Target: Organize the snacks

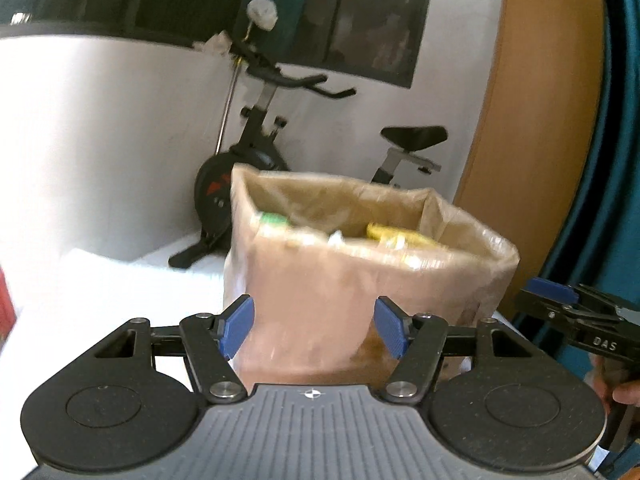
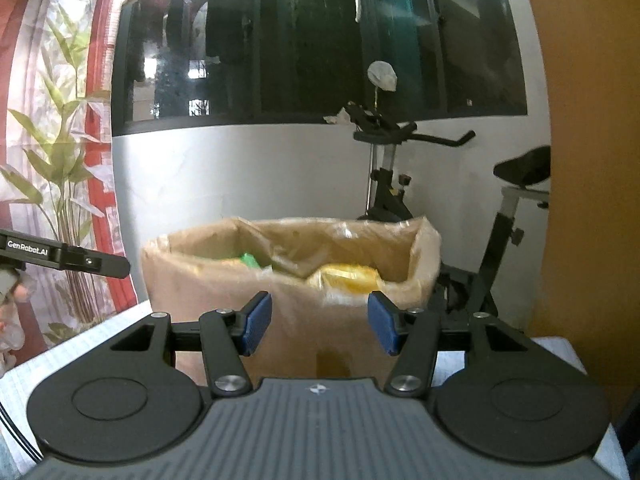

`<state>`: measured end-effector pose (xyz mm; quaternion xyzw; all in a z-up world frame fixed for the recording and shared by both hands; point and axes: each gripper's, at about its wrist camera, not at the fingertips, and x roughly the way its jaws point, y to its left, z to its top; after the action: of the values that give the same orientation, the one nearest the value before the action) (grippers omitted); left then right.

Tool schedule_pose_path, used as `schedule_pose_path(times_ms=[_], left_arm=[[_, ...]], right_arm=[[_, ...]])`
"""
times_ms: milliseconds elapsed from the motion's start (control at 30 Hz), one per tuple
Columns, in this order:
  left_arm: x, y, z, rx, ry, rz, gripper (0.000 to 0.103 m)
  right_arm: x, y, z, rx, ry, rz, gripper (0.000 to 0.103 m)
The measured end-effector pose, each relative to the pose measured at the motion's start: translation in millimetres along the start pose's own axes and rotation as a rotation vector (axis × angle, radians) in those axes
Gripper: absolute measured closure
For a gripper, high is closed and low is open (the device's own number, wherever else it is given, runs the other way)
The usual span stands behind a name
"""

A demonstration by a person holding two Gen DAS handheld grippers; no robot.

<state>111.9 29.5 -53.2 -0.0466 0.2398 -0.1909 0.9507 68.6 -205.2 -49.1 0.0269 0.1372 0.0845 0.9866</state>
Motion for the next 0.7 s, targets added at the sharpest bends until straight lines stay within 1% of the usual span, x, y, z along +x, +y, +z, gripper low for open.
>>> schedule_pose_path(times_ms=[167, 333, 567, 700], left_arm=[[15, 7, -25, -0.061, 0.057, 0.007, 0.035], [34, 5, -43, -0.085, 0.118, -0.003, 0.035], [61, 1, -69, -0.083, 0.202, -0.016, 0.036], [80, -4, -84, -0.082, 0.262, -0.016, 0.038]], right_arm=[[-6, -3, -27, 0.016, 0.068, -0.021, 0.046], [-1, -6, -54, 0.043, 0.149, -0.014, 0.049], [33, -1, -86, 0.044, 0.274, 0.028, 0.059], [56, 5, -96, 0.020, 0.319, 0.052, 0.065]])
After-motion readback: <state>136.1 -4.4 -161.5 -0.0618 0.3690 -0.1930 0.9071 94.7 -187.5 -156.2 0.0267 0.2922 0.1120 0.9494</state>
